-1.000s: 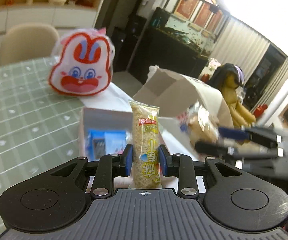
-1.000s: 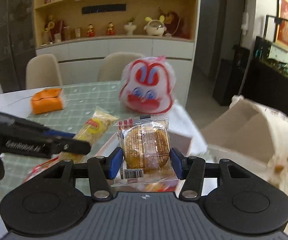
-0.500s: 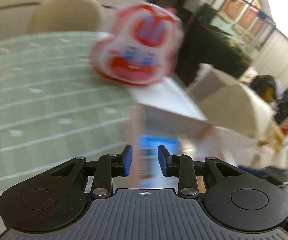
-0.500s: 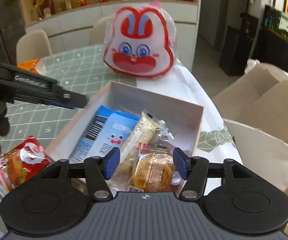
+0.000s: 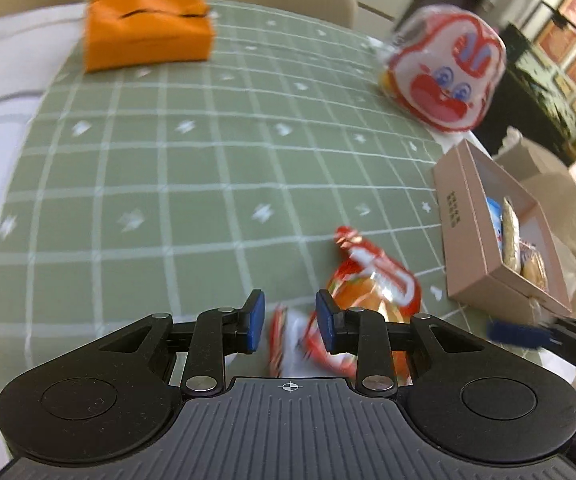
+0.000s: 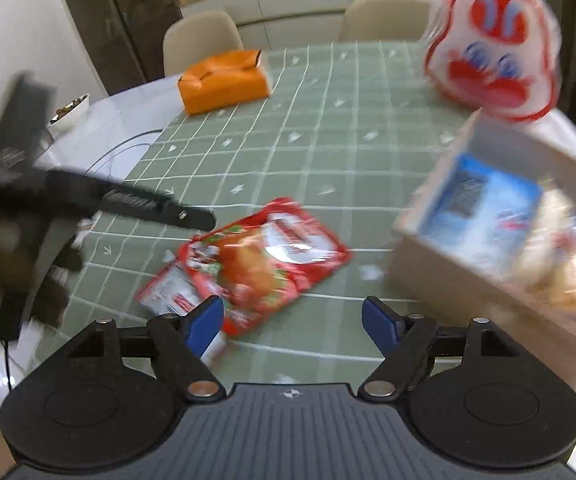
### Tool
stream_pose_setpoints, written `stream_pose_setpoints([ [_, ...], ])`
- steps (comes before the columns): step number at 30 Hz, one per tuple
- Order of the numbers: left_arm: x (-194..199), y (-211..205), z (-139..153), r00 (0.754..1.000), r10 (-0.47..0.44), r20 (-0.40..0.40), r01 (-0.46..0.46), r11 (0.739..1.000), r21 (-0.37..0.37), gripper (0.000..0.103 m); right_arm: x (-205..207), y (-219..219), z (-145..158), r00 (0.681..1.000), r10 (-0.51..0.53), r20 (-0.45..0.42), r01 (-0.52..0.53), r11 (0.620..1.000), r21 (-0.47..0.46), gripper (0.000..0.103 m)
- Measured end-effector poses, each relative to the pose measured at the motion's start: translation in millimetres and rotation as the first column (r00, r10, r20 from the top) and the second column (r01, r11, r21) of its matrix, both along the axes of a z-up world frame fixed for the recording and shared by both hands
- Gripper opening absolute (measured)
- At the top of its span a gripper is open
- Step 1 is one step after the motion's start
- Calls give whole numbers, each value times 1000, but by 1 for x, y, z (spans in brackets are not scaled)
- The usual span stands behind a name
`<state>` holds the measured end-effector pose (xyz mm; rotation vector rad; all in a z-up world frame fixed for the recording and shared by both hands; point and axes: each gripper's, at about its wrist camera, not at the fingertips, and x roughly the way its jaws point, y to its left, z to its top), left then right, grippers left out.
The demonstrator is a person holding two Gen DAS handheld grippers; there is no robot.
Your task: Organize snacks
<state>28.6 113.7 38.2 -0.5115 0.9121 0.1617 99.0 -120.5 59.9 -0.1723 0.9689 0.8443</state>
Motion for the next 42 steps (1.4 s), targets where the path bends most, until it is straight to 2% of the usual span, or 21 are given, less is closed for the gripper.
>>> stream_pose_setpoints([
  [4, -33, 2, -3, 1000, 30, 6, -30, 999, -25, 32, 13, 37, -14, 986, -158, -49, 158, 987, -1, 77],
  [8, -64, 4, -6, 998, 62, -5, -62, 998, -3, 32, 29, 61, -31, 937, -314, -154, 306, 949, -77, 77],
  [12, -81, 1, -5, 998, 55, -15, -54, 998, 30, 32, 34, 84, -38, 901, -414, -130, 403, 910, -99, 90],
  [14, -88, 2, -3, 999, 48, -8, -48, 999, 25, 32, 35, 95, -42, 910, -403, -98, 392, 912, -120, 96],
  [16, -91, 3, -1, 999, 41, 0, -41, 999, 25, 32, 33, 104, -43, 940, -337, -59, 324, 932, -161, 96],
  [17, -91, 3, -1, 999, 36, 4, -37, 999, 24, 32, 29, 107, -42, 958, -285, -35, 274, 944, -185, 92],
  [18, -92, 3, 0, 999, 31, 7, -31, 999, 21, 32, 26, 108, -40, 972, -236, -17, 229, 955, -191, 81],
  [21, -89, 2, -2, 1000, 10, 8, -10, 1000, 18, 32, 16, 96, -33, 985, -172, -21, 165, 968, -186, 61],
  [24, -84, -4, -3, 1000, -14, 4, 14, 1000, 16, 32, 3, 68, -26, 989, -147, -1, 145, 974, -176, 52],
  [30, -77, -20, 3, 996, -88, 32, 88, 996, 14, 32, -21, 1, -6, 985, -159, 71, 168, 975, -143, 43],
  [34, -75, -40, 9, 986, -170, 4, 170, 986, -3, 32, -30, -36, -4, 973, -170, 154, 197, 962, -188, 42],
  [36, -82, -53, 11, 979, -200, -31, 200, 980, -21, 32, -31, -51, -9, 971, -175, 162, 206, 958, -201, 42],
  [40, -94, -75, 0, 974, -202, -105, 182, 967, -176, 32, -32, -72, -12, 975, -153, 158, 181, 967, -180, 46],
  [42, -92, -88, -6, 972, -203, -114, 178, 964, -199, 32, -33, -76, -16, 979, -132, 154, 160, 969, -188, 52],
])
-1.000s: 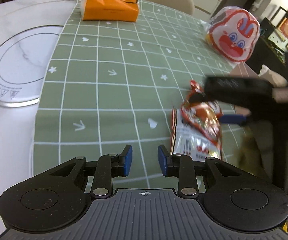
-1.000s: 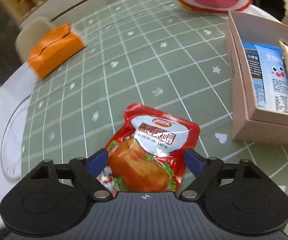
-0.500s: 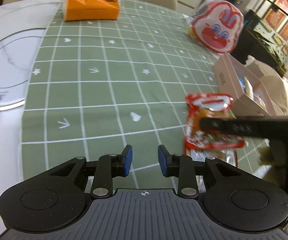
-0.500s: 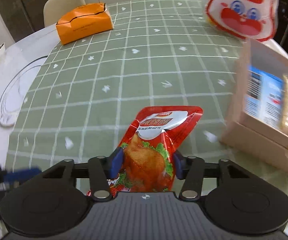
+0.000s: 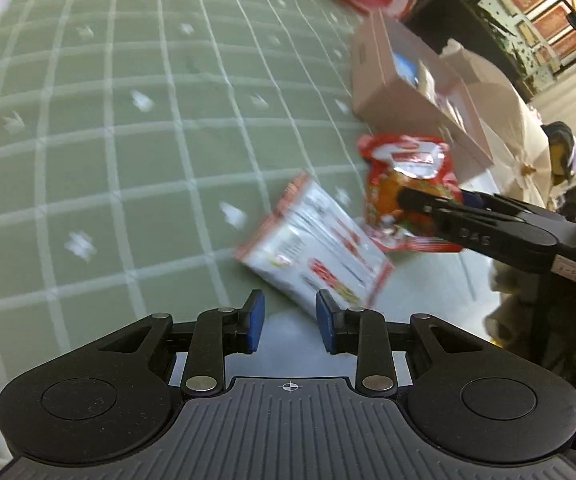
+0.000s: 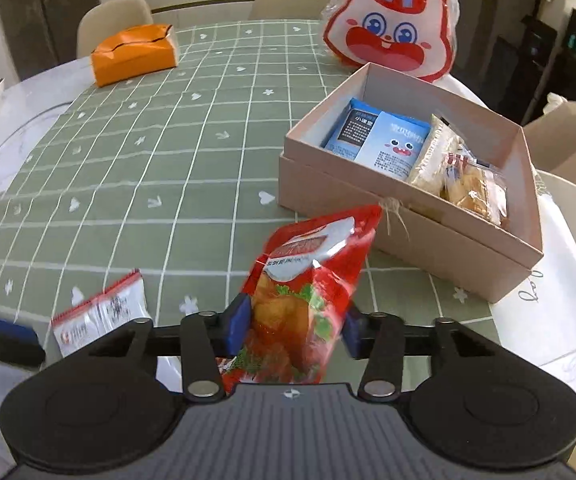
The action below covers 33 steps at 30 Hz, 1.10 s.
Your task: Organize snacks
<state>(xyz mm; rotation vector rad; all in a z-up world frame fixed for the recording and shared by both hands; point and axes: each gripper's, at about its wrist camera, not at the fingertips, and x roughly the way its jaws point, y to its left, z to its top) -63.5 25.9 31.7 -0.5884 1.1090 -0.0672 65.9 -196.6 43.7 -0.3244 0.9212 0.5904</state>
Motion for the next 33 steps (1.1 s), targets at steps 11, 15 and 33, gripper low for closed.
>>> stream_pose_setpoints([
  [11, 43, -24, 9, 993, 93, 69, -111, 934, 339, 37, 13, -11, -18, 994, 65, -84, -64, 998, 4, 80],
  [15, 42, -16, 25, 988, 133, 77, -152, 923, 352, 37, 18, -21, -20, 994, 63, -94, -60, 998, 33, 83],
  [33, 80, -119, 18, 998, 61, -24, -42, 886, 462, 50, 23, -78, -27, 981, 193, -21, -193, 981, 26, 88],
])
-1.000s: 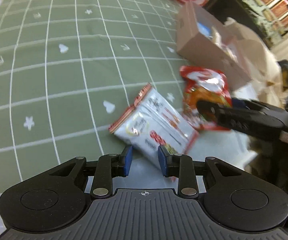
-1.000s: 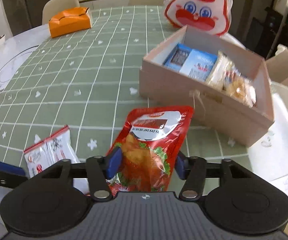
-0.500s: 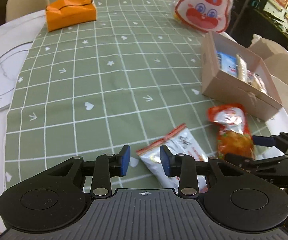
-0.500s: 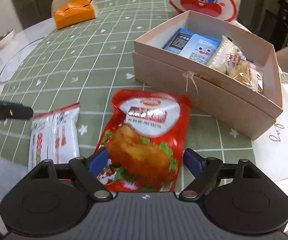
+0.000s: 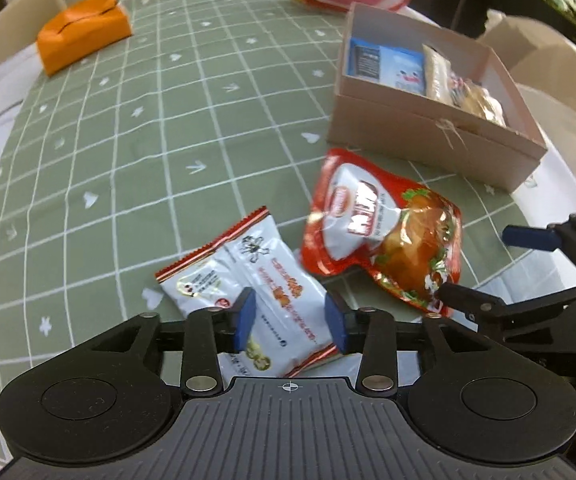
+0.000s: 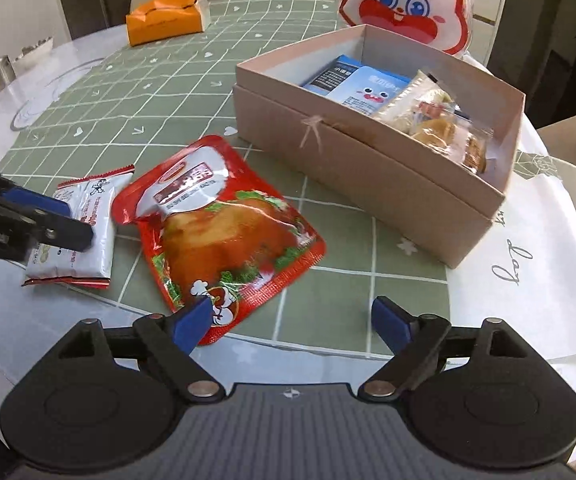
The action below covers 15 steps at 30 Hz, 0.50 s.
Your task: Organize snacks
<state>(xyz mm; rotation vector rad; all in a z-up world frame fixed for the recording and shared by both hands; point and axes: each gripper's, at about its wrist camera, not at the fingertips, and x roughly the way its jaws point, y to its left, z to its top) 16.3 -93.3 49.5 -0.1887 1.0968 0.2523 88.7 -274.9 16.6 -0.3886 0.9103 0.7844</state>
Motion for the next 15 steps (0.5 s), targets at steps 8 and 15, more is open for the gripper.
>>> stream_pose_setpoints([
  [8, -1, -9, -6, 999, -30, -31, 34, 990, 136, 57, -1, -8, -7, 999, 47, 29, -48, 998, 34, 98],
  [15, -5, 2, -7, 999, 47, -20, -45, 992, 118, 78, -6, -9, -10, 997, 63, 51, -66, 996, 55, 103],
])
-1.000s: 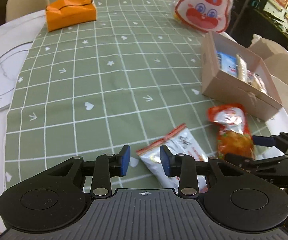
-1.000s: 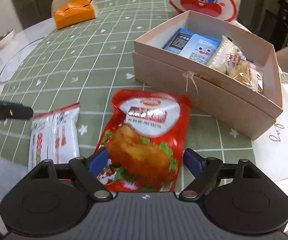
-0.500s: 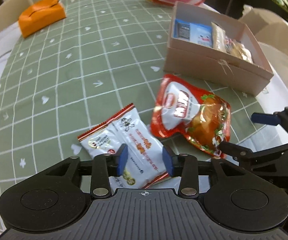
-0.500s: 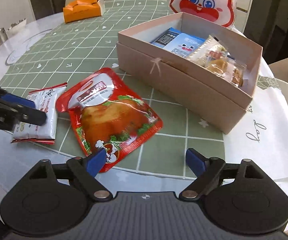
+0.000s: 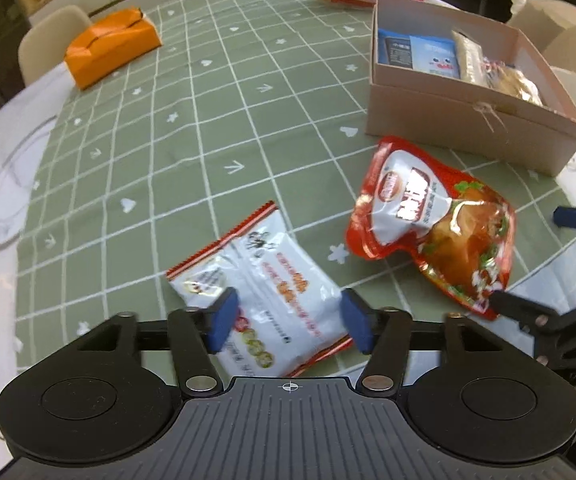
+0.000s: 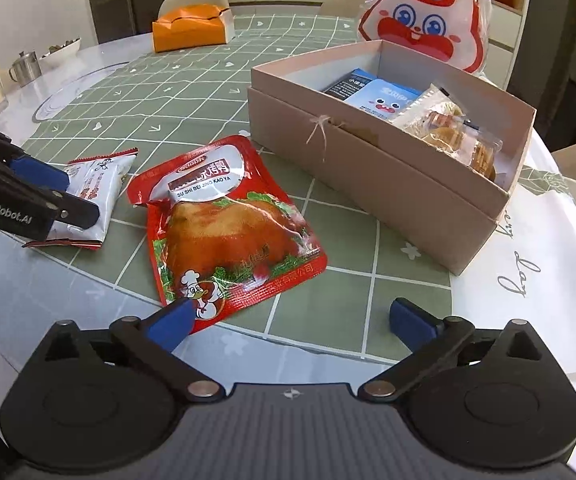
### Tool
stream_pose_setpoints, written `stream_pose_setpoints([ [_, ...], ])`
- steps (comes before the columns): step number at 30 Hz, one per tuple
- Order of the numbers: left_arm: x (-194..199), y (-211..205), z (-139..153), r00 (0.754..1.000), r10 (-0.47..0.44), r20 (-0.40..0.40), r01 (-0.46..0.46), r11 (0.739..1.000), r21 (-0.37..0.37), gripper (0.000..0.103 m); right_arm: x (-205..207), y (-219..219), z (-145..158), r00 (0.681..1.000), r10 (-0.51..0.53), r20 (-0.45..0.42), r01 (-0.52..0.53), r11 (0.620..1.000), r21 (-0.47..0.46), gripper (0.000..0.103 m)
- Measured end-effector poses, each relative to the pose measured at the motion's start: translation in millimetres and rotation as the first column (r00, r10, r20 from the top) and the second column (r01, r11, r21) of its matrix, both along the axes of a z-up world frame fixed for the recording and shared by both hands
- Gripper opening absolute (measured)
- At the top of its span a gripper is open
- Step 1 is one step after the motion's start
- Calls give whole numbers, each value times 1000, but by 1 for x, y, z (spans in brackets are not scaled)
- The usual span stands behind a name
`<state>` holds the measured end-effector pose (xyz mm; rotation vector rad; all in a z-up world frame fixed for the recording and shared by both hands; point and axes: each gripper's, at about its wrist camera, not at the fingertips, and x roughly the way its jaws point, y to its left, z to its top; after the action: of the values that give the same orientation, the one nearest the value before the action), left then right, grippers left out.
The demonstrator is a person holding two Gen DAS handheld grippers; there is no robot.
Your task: Organize snacks
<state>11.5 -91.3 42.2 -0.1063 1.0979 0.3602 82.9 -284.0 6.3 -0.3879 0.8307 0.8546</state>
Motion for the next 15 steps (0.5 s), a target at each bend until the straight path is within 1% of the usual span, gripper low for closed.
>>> stream_pose_setpoints([
  [1, 1, 2, 0, 1000, 8, 6, -8, 999, -37, 83, 0, -1, 0, 1000, 6, 3, -6, 1000, 4, 103],
  [2, 0, 4, 2, 999, 28, 18, -26, 997, -75, 85, 0, -1, -1, 1000, 10, 6, -10, 1000, 6, 103],
  [4, -6, 10, 8, 993, 97, 65, -88, 988, -129, 78, 0, -2, -1, 1000, 24, 9, -24, 1000, 9, 103],
  [5, -10, 11, 12, 988, 133, 81, -122, 984, -126, 75, 1, -2, -1, 999, 33, 10, -33, 999, 11, 103],
  [7, -15, 14, 15, 976, 203, 76, -196, 976, -90, 74, 0, -5, -1, 999, 47, 14, -48, 999, 17, 103],
  [9, -16, 22, 13, 962, 266, 56, -260, 961, -96, 74, -2, -7, -2, 998, 59, 22, -59, 998, 25, 103],
  [11, -16, 27, 8, 955, 295, 27, -291, 952, -90, 74, -3, -9, -2, 997, 68, 28, -69, 997, 32, 103],
  [12, -16, 28, 5, 953, 302, 14, -300, 950, -92, 77, -3, -9, -2, 997, 73, 29, -74, 997, 33, 103],
  [14, -16, 32, 0, 949, 315, 17, -311, 943, -123, 81, -3, -10, -2, 996, 88, 30, -89, 995, 34, 103],
  [15, -15, 36, -1, 946, 323, 17, -318, 938, -138, 85, -2, -10, -2, 995, 93, 27, -93, 995, 31, 103],
])
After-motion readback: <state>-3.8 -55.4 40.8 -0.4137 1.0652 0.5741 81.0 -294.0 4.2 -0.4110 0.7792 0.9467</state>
